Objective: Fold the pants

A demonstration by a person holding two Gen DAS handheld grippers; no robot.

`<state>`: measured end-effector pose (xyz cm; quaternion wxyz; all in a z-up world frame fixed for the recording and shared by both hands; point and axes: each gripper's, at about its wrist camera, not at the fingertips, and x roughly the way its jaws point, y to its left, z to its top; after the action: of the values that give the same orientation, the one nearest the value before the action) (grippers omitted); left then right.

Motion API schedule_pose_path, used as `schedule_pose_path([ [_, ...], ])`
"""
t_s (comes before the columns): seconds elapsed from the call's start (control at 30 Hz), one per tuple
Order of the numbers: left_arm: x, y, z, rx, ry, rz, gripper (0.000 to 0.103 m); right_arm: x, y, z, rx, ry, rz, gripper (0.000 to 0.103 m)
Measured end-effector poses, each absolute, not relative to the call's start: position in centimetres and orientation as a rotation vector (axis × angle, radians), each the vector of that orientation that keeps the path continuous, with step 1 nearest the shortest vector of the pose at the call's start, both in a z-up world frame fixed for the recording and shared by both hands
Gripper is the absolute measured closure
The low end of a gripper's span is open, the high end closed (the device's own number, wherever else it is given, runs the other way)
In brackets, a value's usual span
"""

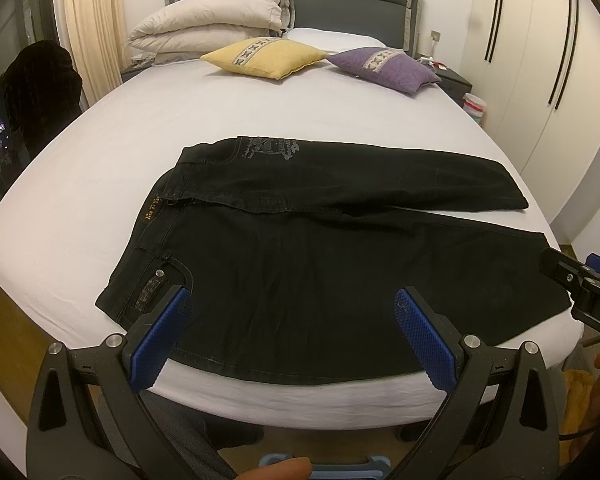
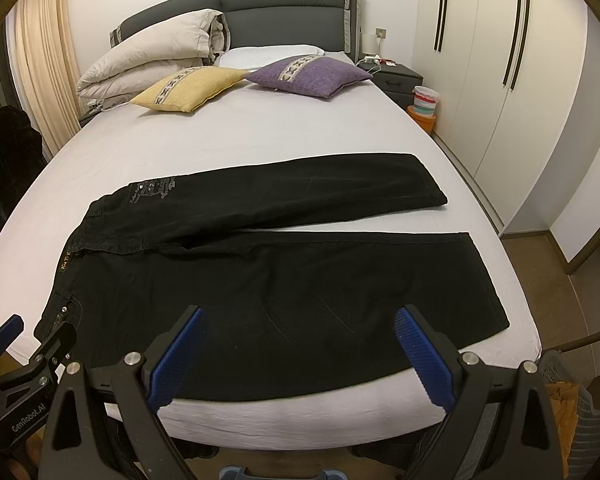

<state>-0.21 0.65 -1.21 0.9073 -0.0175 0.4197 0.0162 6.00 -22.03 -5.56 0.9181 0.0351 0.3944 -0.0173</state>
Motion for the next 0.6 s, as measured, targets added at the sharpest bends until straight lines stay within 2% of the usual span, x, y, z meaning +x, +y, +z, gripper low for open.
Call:
schedule_pose_path([
  [0.6, 0.01, 0.61, -1.41, -0.032, 0.878, 0.035, 0.000, 5.95, -21.91, -5.61, 0.074, 0.814, -0.034, 0.006],
])
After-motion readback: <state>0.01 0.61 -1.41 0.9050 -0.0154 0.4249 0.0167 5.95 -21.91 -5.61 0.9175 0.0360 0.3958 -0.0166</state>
